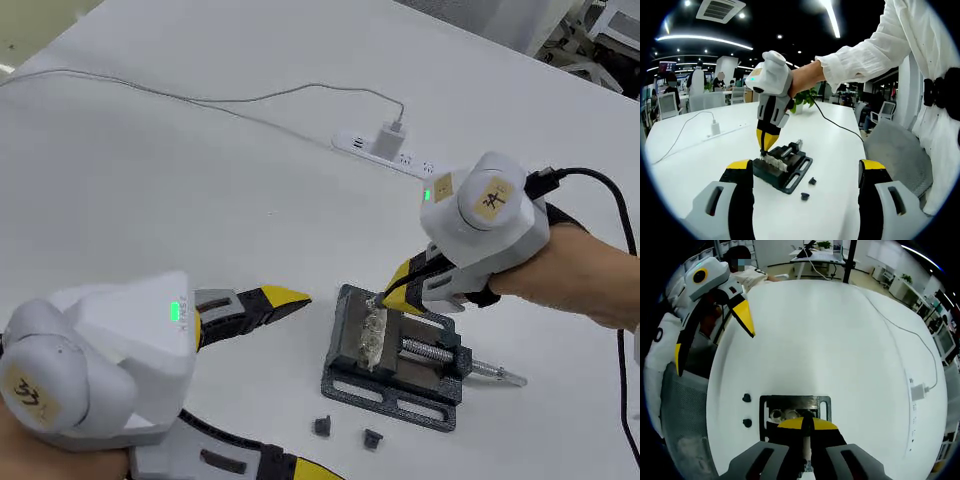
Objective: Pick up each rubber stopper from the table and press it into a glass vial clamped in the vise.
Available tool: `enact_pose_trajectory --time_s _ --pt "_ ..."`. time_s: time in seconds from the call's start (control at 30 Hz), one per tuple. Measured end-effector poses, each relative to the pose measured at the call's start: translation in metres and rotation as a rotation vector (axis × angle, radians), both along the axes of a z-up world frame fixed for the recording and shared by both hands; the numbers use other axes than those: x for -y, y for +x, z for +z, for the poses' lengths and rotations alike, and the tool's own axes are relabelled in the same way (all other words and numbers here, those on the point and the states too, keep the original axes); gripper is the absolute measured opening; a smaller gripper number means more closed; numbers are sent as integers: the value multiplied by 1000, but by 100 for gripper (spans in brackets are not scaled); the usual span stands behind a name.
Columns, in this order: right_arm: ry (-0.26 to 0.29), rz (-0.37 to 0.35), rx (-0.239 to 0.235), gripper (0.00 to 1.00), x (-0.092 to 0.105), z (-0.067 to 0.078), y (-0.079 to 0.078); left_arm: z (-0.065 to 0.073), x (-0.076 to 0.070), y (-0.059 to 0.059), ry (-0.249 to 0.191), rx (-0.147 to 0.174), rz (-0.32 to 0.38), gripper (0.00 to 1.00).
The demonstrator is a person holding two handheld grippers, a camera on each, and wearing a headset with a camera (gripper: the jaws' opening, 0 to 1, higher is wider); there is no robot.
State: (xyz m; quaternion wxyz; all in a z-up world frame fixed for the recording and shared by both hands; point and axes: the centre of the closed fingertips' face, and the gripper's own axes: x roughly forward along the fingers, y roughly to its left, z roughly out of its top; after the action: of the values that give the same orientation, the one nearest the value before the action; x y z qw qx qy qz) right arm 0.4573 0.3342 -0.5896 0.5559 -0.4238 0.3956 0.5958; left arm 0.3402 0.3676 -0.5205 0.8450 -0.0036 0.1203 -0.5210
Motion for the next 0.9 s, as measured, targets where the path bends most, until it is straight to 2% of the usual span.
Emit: enact_pose_trajectory --time_s 0.47,0.9 --pt "-29 14 -3 0 0 -1 0 -11 0 -2 32 -12 -15 90" --pt "-48 12 -20 0 -1 -1 1 -10 0 1 21 -14 -12 89"
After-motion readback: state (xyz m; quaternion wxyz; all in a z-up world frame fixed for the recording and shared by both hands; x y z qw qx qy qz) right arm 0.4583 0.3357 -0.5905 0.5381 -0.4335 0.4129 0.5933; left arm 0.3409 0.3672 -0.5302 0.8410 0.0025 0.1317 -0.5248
